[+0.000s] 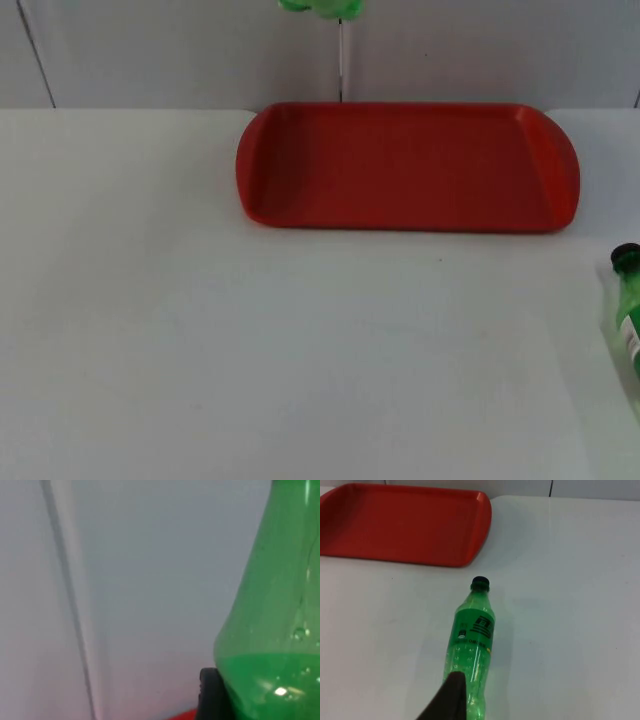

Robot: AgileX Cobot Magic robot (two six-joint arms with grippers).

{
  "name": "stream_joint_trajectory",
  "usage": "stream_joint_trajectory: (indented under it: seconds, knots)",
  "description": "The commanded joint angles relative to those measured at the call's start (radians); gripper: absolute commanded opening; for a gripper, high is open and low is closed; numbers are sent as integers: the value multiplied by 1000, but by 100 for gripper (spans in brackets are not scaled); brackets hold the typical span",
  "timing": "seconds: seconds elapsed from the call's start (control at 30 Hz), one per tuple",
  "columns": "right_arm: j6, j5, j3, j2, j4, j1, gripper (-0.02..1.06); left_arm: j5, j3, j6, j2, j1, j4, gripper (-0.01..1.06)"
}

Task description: Place the bottle upright on the tray.

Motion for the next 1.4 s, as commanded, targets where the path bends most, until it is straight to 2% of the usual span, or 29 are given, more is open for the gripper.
stream_joint_trajectory:
  seconds: [0.0,0.03,0.07,0.1,0.17,0.2,0.27,0.37,0.4,0.47,0.5,0.6,0.7,0.8,0.9,1.13,1.27,1.37]
  knots:
    - [-9,-6,6,-3,3,-4,105,-81,26,-26,-15,18,-21,0]
    - [-9,-6,6,-3,3,-4,105,-124,58,-30,-15,34,-21,0]
    - [-9,-6,6,-3,3,-4,105,-124,58,-30,-15,34,-21,0]
    - [-9,-6,6,-3,3,-4,105,-175,79,-44,-15,48,-13,0]
    - [-9,-6,6,-3,3,-4,105,-244,112,-119,-13,72,74,0]
    - [-9,-6,6,-3,3,-4,105,-244,112,-119,-13,72,74,0]
    - [-9,-6,6,-3,3,-4,105,-351,141,-311,-7,105,228,0]
    - [-9,-6,6,-3,3,-4,105,-542,158,-685,19,177,665,0]
    - [-9,-6,6,-3,3,-4,105,-542,158,-685,19,177,665,0]
    - [-9,-6,6,-3,3,-4,105,-724,158,-867,57,244,876,0]
    - [-9,-6,6,-3,3,-4,105,-761,156,-888,78,269,907,0]
    - [-9,-6,6,-3,3,-4,105,-767,156,-891,108,289,914,0]
    - [-9,-6,6,-3,3,-4,105,-769,156,-832,149,307,914,0]
    - [-9,-6,6,-3,3,-4,105,-810,154,-591,213,310,914,0]
    - [-9,-6,6,-3,3,-4,105,-836,154,-507,240,310,914,0]
    - [-9,-6,6,-3,3,-4,105,-939,152,-520,329,310,772,0]
    - [-9,-6,6,-3,3,-4,105,-1012,117,-525,396,308,779,0]
    - [-9,-6,6,-3,3,-4,105,-1031,85,-548,436,308,783,0]
